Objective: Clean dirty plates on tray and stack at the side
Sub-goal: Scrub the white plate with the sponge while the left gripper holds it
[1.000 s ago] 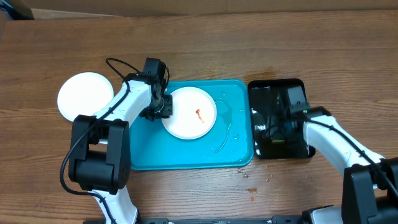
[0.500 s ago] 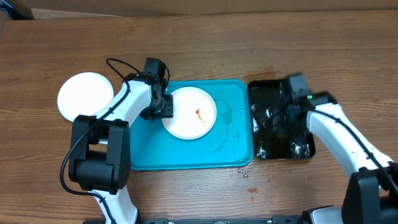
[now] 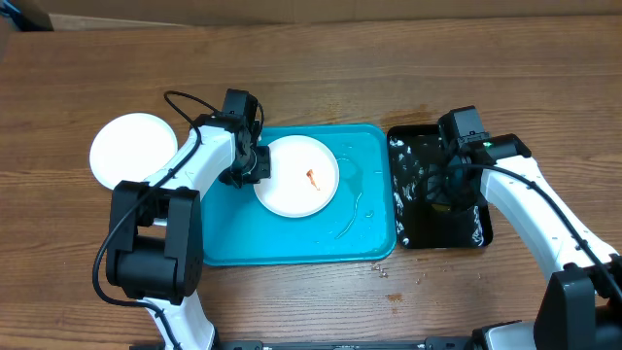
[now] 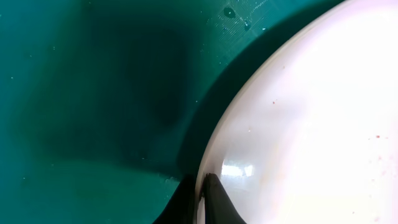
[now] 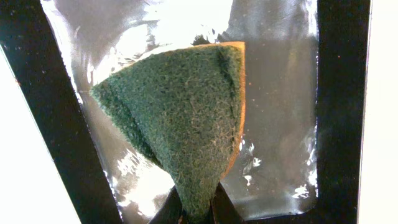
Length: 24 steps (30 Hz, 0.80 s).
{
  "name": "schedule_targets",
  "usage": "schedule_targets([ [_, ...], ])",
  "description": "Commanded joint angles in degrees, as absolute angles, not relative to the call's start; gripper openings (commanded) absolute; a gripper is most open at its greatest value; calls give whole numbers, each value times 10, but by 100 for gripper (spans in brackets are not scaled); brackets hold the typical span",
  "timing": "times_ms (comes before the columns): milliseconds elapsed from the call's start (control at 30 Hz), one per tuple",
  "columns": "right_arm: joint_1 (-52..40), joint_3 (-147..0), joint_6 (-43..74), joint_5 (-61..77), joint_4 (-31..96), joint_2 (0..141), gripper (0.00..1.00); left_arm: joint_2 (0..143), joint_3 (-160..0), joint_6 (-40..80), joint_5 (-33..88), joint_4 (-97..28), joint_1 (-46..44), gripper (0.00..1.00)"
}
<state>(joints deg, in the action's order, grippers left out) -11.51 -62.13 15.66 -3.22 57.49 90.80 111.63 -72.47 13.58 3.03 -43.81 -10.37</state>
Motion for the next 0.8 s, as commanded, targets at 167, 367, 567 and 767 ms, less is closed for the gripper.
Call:
schedule_targets([
  [167,-116,-622,187,-25,590,904,4,1135,-713,155,30,-445,-102,5],
  [367,-115,-622,188,-30,602,905,4,1135,-714,171,41,-448,-102,8],
  [567,-115,-622,192,-29,596,905,4,1135,-714,163,38,-422,-101,44],
  [767,-115,-622,192,-29,604,905,4,1135,-714,168,47,-423,-102,4],
])
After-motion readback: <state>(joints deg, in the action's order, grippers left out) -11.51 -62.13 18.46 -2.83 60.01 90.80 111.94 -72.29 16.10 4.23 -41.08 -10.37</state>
